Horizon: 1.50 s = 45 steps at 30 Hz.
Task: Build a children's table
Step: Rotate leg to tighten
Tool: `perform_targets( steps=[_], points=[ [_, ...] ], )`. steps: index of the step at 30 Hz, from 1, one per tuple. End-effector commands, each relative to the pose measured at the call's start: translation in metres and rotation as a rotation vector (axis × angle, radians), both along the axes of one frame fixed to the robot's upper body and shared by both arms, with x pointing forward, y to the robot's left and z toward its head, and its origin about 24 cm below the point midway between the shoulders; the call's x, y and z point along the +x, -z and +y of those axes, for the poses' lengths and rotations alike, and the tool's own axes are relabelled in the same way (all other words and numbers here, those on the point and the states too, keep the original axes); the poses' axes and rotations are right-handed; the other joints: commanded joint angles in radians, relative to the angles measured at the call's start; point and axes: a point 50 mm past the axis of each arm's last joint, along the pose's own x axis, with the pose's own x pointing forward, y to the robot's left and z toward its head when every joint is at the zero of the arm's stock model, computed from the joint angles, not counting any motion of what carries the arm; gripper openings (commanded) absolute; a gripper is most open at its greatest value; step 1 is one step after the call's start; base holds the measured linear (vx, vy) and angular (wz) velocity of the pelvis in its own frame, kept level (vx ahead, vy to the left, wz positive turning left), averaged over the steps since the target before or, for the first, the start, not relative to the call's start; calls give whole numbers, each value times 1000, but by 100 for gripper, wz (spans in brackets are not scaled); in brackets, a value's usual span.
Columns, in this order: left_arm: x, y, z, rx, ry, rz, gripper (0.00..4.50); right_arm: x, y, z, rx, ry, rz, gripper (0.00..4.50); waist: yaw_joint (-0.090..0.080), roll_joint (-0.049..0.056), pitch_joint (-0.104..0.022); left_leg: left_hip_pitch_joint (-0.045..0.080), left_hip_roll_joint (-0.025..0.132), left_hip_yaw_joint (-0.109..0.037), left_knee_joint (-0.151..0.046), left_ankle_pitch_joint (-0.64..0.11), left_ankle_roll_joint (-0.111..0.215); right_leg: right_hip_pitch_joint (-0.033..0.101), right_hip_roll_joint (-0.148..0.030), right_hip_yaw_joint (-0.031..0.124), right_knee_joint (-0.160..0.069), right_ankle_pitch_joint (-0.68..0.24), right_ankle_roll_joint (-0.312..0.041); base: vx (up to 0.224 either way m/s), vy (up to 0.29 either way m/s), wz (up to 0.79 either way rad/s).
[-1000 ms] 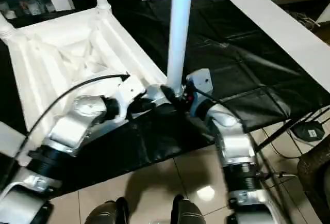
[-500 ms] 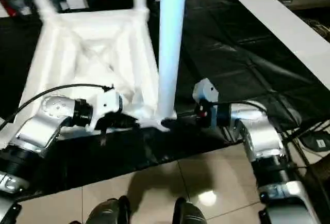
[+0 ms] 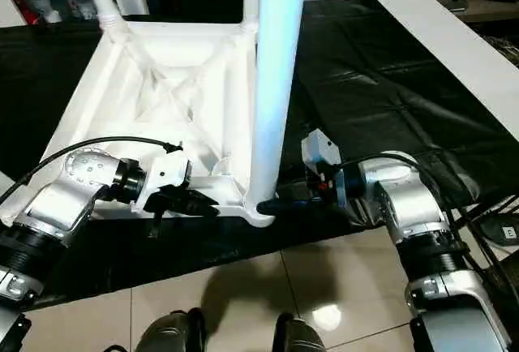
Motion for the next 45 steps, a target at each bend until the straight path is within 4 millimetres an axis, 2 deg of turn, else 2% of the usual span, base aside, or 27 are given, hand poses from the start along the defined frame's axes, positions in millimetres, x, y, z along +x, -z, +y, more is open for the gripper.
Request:
perform_targets(
  steps=[1,7,12,16,19,20,22,24,25,27,28,29,31,32,33,34,35,36,37,38,39,40,41,42,43,44,45],
  points=[
    [0,-13,-13,-26,97,-47,0,0,-3,2,4,-42,6,254,-10,-10,-90,41,66,-36,-73,-285,47,46,-64,50,-64,-410,-223,0,0,0],
    [0,-13,-10,-17,99,-46,0,-2,-1,4,7,-69,23,207,-9,-11,-92,38,66,-36,-71,-262,56,49,-64,50,-60,-382,-232,0,0,0],
    [0,-12,-8,-19,82,-43,0,-7,3,7,18,-82,45,193,-9,-10,-90,39,66,-36,-72,-265,58,47,-63,50,-61,-386,-233,0,0,0],
    [2,-11,-7,-17,-6,-60,0,-16,11,17,53,-31,85,191,-7,-8,-88,38,67,-37,-75,-272,51,46,-63,51,-61,-397,-223,0,0,0],
    [4,-11,-10,-30,-83,-76,0,-19,15,25,84,21,85,191,-11,-10,-84,38,67,-39,-79,-304,35,44,-65,51,-67,-445,-210,0,0,0],
    [6,-12,-13,-47,-132,-82,0,-19,19,31,98,76,87,191,-12,-10,-80,42,66,-40,-80,-325,24,41,-66,52,-73,-487,-196,0,0,0],
    [9,-15,-22,-77,-219,-98,0,-19,24,44,123,191,79,191,-19,-11,-76,39,65,-46,-83,-353,6,41,-71,50,-79,-551,-173,0,0,0],
    [11,-16,-27,-88,-254,-104,0,-19,26,51,136,237,81,191,-27,-11,-72,46,60,-52,-82,-392,-10,34,-73,45,-92,-639,-141,0,0,0],
    [13,-17,-33,-103,-301,-109,0,-20,28,61,152,282,81,191,-39,-15,-67,40,57,-57,-85,-411,-18,36,-71,41,-96,-682,-118,0,0,0],
    [16,-19,-41,-121,-361,-112,0,-21,30,73,170,349,84,191,-57,-12,-62,47,53,-63,-83,-457,-31,28,-73,33,-113,-761,-79,0,0,0],
    [17,-20,-43,-127,-387,-113,0,-21,30,77,177,383,88,191,-61,-10,-62,49,54,-65,-83,-468,-33,27,-72,31,-114,-763,-78,0,0,0],
    [18,-20,-46,-133,-406,-112,0,-21,30,82,190,406,89,190,-69,-9,-60,42,52,-72,-86,-489,-38,33,-71,21,-117,-775,-65,0,0,0],
    [19,-21,-50,-139,-437,-111,0,-21,29,89,204,438,90,190,-79,-5,-56,45,52,-78,-90,-535,-45,34,-69,10,-127,-783,-45,0,0,0],
    [22,-22,-59,-153,-496,-117,0,-15,27,102,236,562,87,190,-84,1,-53,52,53,-82,-92,-576,-51,31,-67,2,-133,-777,-41,0,0,0],
    [25,-23,-65,-161,-544,-131,0,-10,25,111,259,664,89,190,-95,11,-50,59,58,-88,-98,-630,-61,33,-64,-14,-140,-747,-47,0,0,0],
    [25,-23,-65,-161,-544,-131,0,-10,25,111,259,664,89,190,-100,15,-47,61,63,-92,-105,-669,-69,37,-59,-25,-139,-726,-48,0,0,0],
    [28,-24,-70,-168,-571,-140,0,-6,24,117,270,741,94,189,-107,18,-45,50,75,-100,-132,-747,-83,63,-43,-41,-115,-633,-46,0,0,0],
    [31,-25,-76,-172,-607,-155,0,0,23,123,269,846,103,189,-94,36,-43,21,105,-94,-192,-832,-99,96,-24,-27,-3,-432,-81,0,0,0],
    [31,-25,-76,-172,-607,-155,0,0,23,123,269,846,103,189,-81,41,-41,12,113,-72,-220,-857,-106,92,-16,-22,48,-328,-104,-81,19,4],
    [32,-26,-80,-169,-614,-171,0,3,20,129,315,883,139,189,-61,20,-45,22,100,-38,-240,-836,-99,83,-7,12,83,-296,-82,-10,-52,16],
    [33,-26,-80,-167,-614,-173,0,4,18,130,333,887,141,189,-77,-38,-58,104,16,-36,-81,-613,-89,-10,-74,50,-96,-705,-46,-10,-52,16],
    [33,-26,-80,-166,-613,-173,0,5,17,130,345,885,141,224,-63,-41,-47,154,-14,-45,40,-436,-50,-62,-131,56,-190,-961,-20,55,-80,10],
    [33,-26,-80,-166,-608,-175,0,5,17,129,352,888,136,259,-66,-44,-41,32,-46,-100,47,-121,15,59,-153,86,-153,-999,0,95,-20,-26],
    [33,-26,-80,-166,-608,-175,0,5,17,129,352,888,136,259,-53,-21,-33,21,-22,-108,26,-81,-4,75,-166,69,-149,-1003,0,95,-20,-26],
    [32,-25,-75,-159,-591,-177,0,5,17,123,356,880,131,259,-52,-2,-45,18,15,-118,-52,-168,-25,83,-113,27,-124,-831,-25,99,32,-37],
    [31,-25,-72,-154,-584,-182,0,5,18,118,352,881,125,282,-71,20,-52,31,51,-132,-90,-373,-47,62,-49,7,-80,-574,-74,0,0,0],
    [31,-24,-70,-152,-582,-184,0,5,19,115,350,884,121,297,-79,29,-56,48,65,-136,-106,-519,-71,60,-39,12,-62,-373,-131,0,0,0]
  ],
)
